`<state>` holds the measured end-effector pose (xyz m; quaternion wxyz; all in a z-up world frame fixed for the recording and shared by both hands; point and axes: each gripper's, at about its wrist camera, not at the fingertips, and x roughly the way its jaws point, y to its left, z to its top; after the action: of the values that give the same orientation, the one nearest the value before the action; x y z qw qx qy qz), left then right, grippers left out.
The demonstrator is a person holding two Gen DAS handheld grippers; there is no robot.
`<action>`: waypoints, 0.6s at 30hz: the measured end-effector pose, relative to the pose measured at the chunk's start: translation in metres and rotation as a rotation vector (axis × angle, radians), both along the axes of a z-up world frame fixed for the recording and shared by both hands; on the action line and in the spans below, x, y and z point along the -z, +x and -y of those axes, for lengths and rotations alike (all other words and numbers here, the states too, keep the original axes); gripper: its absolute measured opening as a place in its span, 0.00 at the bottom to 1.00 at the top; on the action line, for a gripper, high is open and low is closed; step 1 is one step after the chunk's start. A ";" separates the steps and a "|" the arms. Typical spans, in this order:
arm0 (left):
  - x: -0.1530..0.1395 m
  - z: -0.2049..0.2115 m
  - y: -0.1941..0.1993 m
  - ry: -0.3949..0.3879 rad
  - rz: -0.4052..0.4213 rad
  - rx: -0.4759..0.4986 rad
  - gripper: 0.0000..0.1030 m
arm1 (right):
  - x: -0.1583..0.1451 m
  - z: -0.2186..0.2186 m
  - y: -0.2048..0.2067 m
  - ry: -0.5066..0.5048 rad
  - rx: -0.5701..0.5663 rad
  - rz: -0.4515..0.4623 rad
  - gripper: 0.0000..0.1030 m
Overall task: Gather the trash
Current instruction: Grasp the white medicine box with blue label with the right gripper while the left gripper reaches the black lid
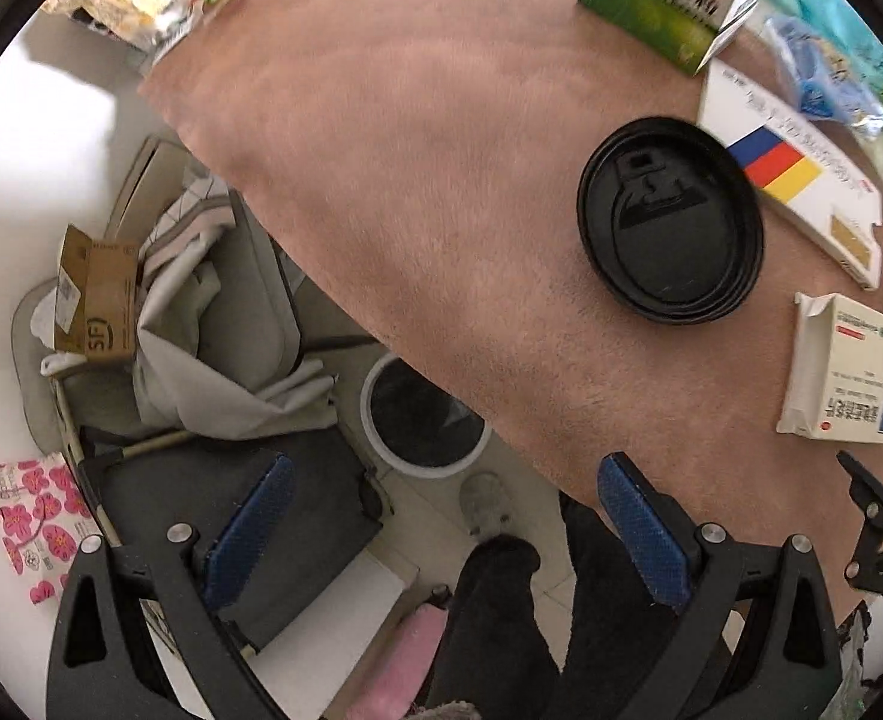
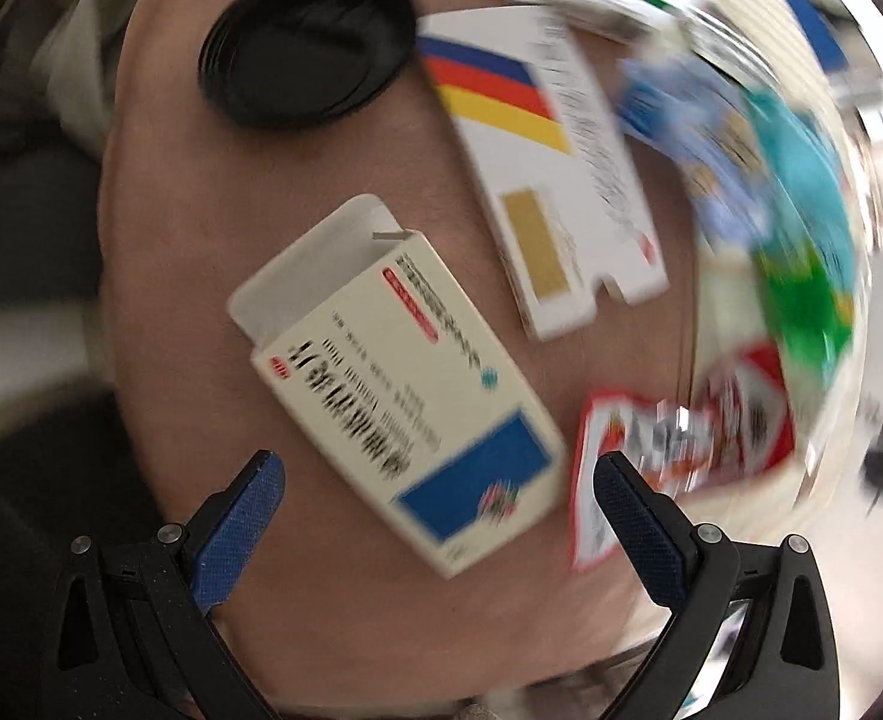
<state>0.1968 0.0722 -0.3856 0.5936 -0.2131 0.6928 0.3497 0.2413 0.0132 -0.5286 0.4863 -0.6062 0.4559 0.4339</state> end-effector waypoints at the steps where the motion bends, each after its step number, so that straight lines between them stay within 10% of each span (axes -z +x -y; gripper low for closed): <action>1: 0.002 0.000 0.000 -0.009 -0.005 -0.006 1.00 | 0.007 -0.004 -0.001 -0.017 -0.044 -0.005 1.00; 9: -0.001 0.003 0.000 -0.015 -0.021 -0.027 1.00 | 0.030 -0.021 0.006 -0.065 -0.060 -0.104 0.93; 18: -0.011 0.001 0.016 -0.025 0.051 -0.037 1.00 | 0.011 0.018 0.082 0.032 0.716 -0.370 0.88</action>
<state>0.2127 0.0708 -0.3742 0.6018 -0.2424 0.6776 0.3463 0.3230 -0.0045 -0.5400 0.5257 -0.3129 0.7114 0.3460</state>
